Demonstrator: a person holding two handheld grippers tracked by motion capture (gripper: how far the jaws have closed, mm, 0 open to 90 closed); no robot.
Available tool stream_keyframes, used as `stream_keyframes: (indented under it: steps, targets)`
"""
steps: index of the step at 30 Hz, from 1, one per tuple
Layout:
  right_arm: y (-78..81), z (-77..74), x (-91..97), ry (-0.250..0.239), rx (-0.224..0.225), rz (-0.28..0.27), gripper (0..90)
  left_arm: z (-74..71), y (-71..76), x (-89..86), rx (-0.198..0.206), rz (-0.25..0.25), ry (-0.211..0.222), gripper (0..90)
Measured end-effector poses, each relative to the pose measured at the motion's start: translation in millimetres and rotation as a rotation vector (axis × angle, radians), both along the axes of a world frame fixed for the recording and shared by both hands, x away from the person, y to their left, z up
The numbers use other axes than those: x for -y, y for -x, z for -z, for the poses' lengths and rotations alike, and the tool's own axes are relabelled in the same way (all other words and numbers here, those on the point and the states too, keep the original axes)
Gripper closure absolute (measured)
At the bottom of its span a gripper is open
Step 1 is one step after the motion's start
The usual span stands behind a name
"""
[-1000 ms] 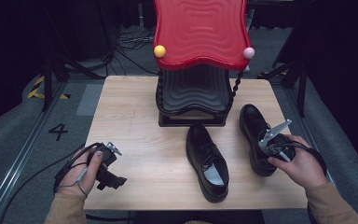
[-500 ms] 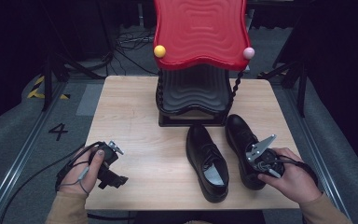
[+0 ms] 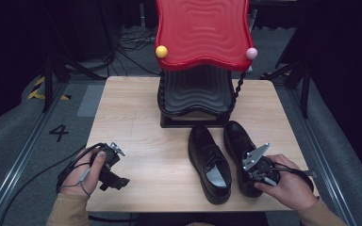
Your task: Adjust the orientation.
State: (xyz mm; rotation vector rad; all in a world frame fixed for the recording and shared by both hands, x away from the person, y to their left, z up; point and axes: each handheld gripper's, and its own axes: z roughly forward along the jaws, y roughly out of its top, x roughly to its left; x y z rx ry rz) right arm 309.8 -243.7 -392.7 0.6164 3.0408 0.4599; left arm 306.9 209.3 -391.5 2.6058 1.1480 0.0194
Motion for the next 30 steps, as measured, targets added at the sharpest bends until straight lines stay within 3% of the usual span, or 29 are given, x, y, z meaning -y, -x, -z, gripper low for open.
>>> stream_keyframes:
  steps: [5,8,11,16,21,30]
  targets:
    - [2.9,1.7,-4.3,0.014,0.012,-0.021,77.5,0.4,0.0,-0.1,-0.003,-0.003,0.002,17.6]
    - [4.3,5.7,-9.9,-0.013,-0.011,-0.058,77.6,0.8,-0.4,-0.1,-0.001,0.001,-0.002,17.6]
    - [-0.1,9.5,-16.9,0.002,0.015,-0.064,77.5,0.2,0.1,0.0,-0.001,0.0,0.001,17.6]
    - [-6.0,13.6,-18.9,-0.012,0.0,-0.052,77.8,0.6,-0.2,-1.7,0.003,-0.002,0.0,17.6]
    - [-5.6,16.0,-18.3,-0.016,-0.006,-0.034,73.2,0.1,0.4,-0.5,0.002,0.002,0.005,17.5]
    - [-7.1,3.9,-11.6,-0.08,-0.039,0.087,58.1,-1.4,1.0,-2.2,0.005,-0.008,0.006,17.5]
